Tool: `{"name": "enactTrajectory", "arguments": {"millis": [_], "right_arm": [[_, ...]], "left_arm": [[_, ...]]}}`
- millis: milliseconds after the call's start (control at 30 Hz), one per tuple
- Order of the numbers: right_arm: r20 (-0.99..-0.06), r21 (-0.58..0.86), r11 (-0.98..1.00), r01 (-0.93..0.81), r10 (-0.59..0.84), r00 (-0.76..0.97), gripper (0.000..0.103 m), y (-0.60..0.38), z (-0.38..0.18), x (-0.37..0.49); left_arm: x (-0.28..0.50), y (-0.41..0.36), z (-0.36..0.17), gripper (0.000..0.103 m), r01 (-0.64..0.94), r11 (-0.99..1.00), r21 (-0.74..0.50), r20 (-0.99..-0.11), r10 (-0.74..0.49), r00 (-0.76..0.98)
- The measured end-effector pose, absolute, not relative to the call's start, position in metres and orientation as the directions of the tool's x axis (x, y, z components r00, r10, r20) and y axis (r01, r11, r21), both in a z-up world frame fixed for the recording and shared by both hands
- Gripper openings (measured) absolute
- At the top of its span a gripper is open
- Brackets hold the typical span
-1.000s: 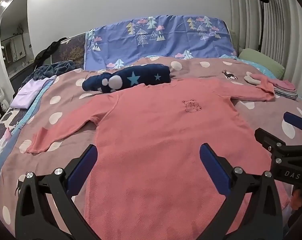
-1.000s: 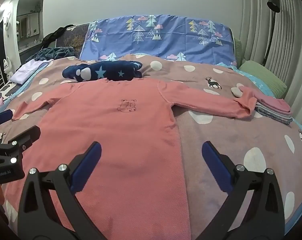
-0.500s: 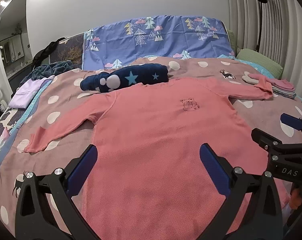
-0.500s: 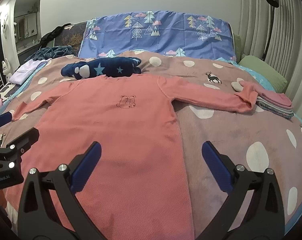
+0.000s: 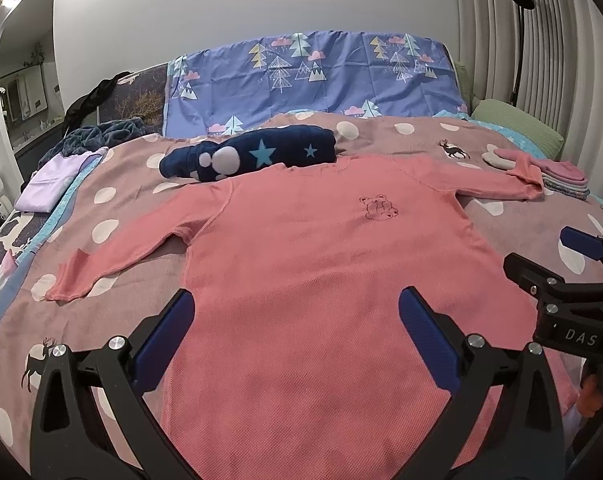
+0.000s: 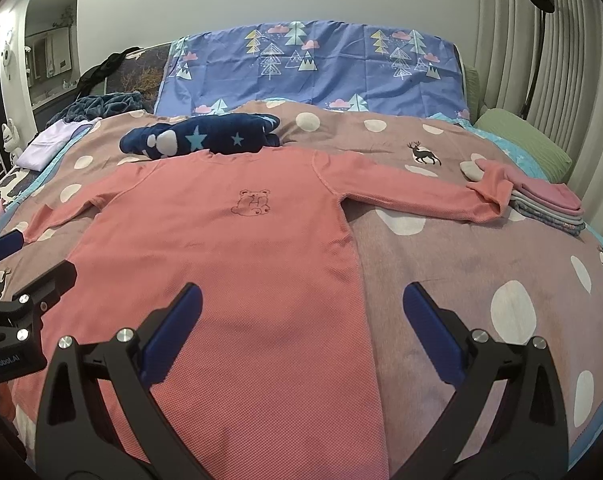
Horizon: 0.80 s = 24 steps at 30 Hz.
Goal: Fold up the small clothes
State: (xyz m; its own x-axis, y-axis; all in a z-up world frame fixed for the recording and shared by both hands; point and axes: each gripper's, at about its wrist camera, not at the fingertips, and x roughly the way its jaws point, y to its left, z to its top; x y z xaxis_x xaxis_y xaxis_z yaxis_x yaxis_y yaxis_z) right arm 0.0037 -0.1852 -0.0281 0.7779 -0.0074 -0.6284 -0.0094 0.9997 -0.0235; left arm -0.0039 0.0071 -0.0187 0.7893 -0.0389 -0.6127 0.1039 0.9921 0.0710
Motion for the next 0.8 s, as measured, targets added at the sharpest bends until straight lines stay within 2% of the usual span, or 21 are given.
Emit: {"name": "enactTrajectory", "arguments": {"millis": [800], "right_arm": [[-0.635,-0.018,1.0,-0.006,-0.006,0.773,0.101,-0.1867,-0.0294,0.0035]], "left_arm": [[-0.0028,0.0108,-0.0213,0.102,0.101,0.993,0.064,-0.619,-0.04,0.785]]}}
